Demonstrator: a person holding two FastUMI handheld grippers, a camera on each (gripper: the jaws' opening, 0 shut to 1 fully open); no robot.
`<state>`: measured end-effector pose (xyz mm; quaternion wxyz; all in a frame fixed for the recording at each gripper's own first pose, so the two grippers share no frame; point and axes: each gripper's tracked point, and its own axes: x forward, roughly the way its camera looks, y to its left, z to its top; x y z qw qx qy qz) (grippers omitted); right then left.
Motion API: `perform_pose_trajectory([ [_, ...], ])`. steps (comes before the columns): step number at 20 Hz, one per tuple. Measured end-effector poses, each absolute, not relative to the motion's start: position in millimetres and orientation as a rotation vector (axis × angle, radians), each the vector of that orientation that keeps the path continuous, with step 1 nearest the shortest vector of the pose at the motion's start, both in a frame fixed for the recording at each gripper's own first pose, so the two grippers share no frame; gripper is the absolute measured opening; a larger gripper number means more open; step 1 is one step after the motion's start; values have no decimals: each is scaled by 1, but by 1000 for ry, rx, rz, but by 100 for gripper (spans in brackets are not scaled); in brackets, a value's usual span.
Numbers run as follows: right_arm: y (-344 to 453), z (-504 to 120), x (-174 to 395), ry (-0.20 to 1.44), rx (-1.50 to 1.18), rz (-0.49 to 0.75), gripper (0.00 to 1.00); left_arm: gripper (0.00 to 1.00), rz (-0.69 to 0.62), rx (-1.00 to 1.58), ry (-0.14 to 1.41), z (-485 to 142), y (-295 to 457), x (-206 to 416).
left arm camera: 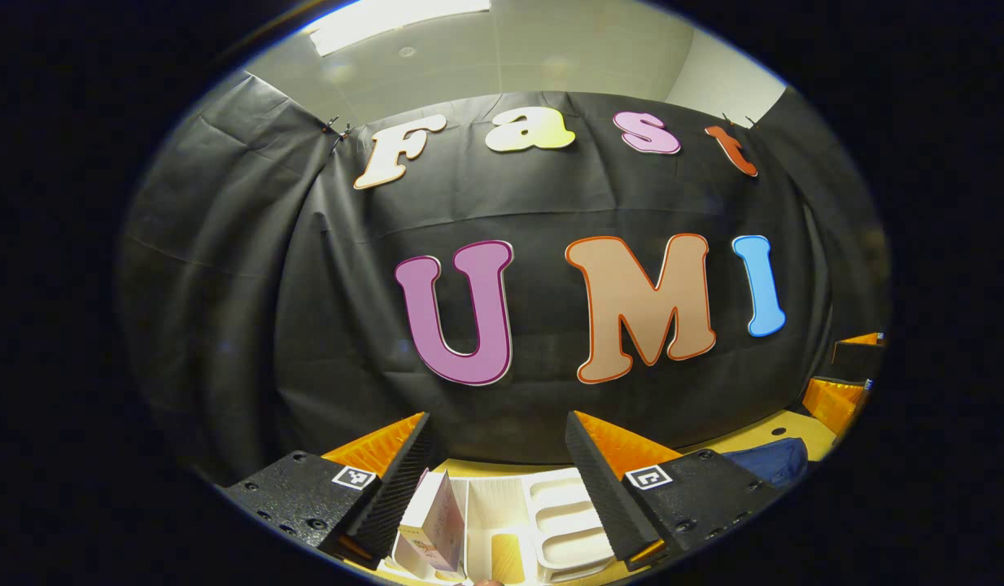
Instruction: Open the schoolbag, grab two books from the bookshelf and put them into the schoolbag.
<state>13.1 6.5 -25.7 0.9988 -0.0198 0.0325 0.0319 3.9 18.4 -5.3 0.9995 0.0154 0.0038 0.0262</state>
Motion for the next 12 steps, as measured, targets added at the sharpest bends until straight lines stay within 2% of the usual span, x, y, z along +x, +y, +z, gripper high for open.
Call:
perform_pose_trajectory([
  [2, 7, -30, 14, 76, -49, 70, 94, 94, 55, 32, 11, -6, 21, 4],
  [3, 8, -32, 14, 83, -51, 70, 99, 94, 56, 31, 14, -7, 21, 4],
  [7, 10, -38, 12, 103, -43, 81, 97, 94, 57, 29, 26, -11, 23, 5],
  [10, 27, -57, 5, 151, -66, 164, 97, 95, 59, 30, 29, -12, 25, 4],
  [12, 32, -73, 3, 202, -102, 215, 100, 95, 64, 32, 30, -12, 29, 2],
])
